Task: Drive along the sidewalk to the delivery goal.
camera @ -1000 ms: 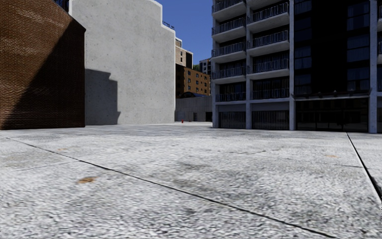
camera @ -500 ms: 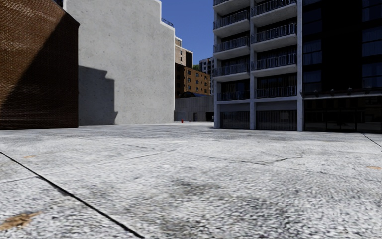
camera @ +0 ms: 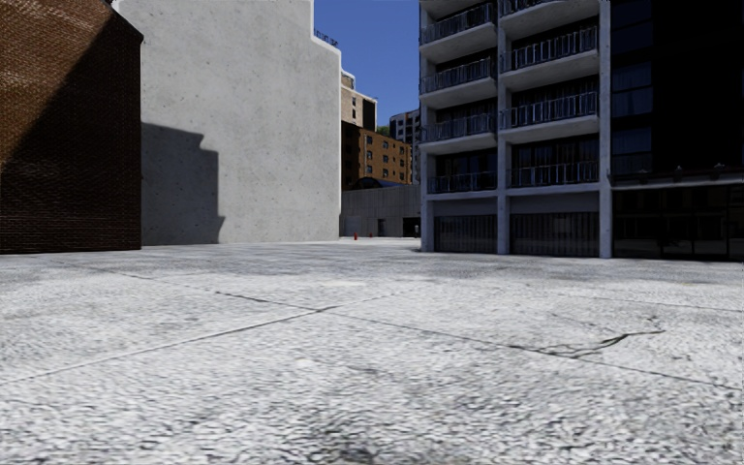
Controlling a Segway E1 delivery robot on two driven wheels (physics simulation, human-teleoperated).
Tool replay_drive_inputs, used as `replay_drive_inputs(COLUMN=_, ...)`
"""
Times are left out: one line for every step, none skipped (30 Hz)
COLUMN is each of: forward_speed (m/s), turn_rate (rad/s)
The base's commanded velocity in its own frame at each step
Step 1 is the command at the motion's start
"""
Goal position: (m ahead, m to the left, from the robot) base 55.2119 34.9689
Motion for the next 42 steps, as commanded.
replay_drive_inputs(forward_speed=2.0, turn_rate=0.0)
replay_drive_inputs(forward_speed=2.0, turn_rate=0.0)
replay_drive_inputs(forward_speed=2.0, turn_rate=0.0)
replay_drive_inputs(forward_speed=2.0, turn_rate=0.0)
replay_drive_inputs(forward_speed=2.0, turn_rate=0.0)
replay_drive_inputs(forward_speed=2.0, turn_rate=0.0)
replay_drive_inputs(forward_speed=2.0, turn_rate=0.0)
replay_drive_inputs(forward_speed=2.0, turn_rate=0.0)
replay_drive_inputs(forward_speed=2.0, turn_rate=0.0)
replay_drive_inputs(forward_speed=2.0, turn_rate=0.0)
replay_drive_inputs(forward_speed=2.0, turn_rate=0.0)
replay_drive_inputs(forward_speed=2.0, turn_rate=0.0)
replay_drive_inputs(forward_speed=2.0, turn_rate=0.0)
replay_drive_inputs(forward_speed=2.0, turn_rate=0.0)
replay_drive_inputs(forward_speed=2.0, turn_rate=0.0)
replay_drive_inputs(forward_speed=2.0, turn_rate=0.0)
replay_drive_inputs(forward_speed=2.0, turn_rate=0.0)
replay_drive_inputs(forward_speed=2.0, turn_rate=0.0)
replay_drive_inputs(forward_speed=2.0, turn_rate=0.0)
replay_drive_inputs(forward_speed=2.0, turn_rate=0.0)
replay_drive_inputs(forward_speed=2.0, turn_rate=0.0)
replay_drive_inputs(forward_speed=2.0, turn_rate=0.0)
replay_drive_inputs(forward_speed=2.0, turn_rate=0.0)
replay_drive_inputs(forward_speed=2.0, turn_rate=0.0)
replay_drive_inputs(forward_speed=2.0, turn_rate=0.0)
replay_drive_inputs(forward_speed=2.0, turn_rate=0.0)
replay_drive_inputs(forward_speed=2.0, turn_rate=0.0)
replay_drive_inputs(forward_speed=2.0, turn_rate=0.0)
replay_drive_inputs(forward_speed=2.0, turn_rate=0.0)
replay_drive_inputs(forward_speed=2.0, turn_rate=0.0)
replay_drive_inputs(forward_speed=2.0, turn_rate=0.0)
replay_drive_inputs(forward_speed=2.0, turn_rate=0.0)
replay_drive_inputs(forward_speed=2.0, turn_rate=0.0)
replay_drive_inputs(forward_speed=2.0, turn_rate=0.0)
replay_drive_inputs(forward_speed=2.0, turn_rate=0.0)
replay_drive_inputs(forward_speed=2.0, turn_rate=0.0)
replay_drive_inputs(forward_speed=2.0, turn_rate=0.0)
replay_drive_inputs(forward_speed=2.0, turn_rate=0.0)
replay_drive_inputs(forward_speed=2.0, turn_rate=0.0)
replay_drive_inputs(forward_speed=2.0, turn_rate=0.0)
replay_drive_inputs(forward_speed=2.0, turn_rate=0.0)
replay_drive_inputs(forward_speed=2.0, turn_rate=0.0)
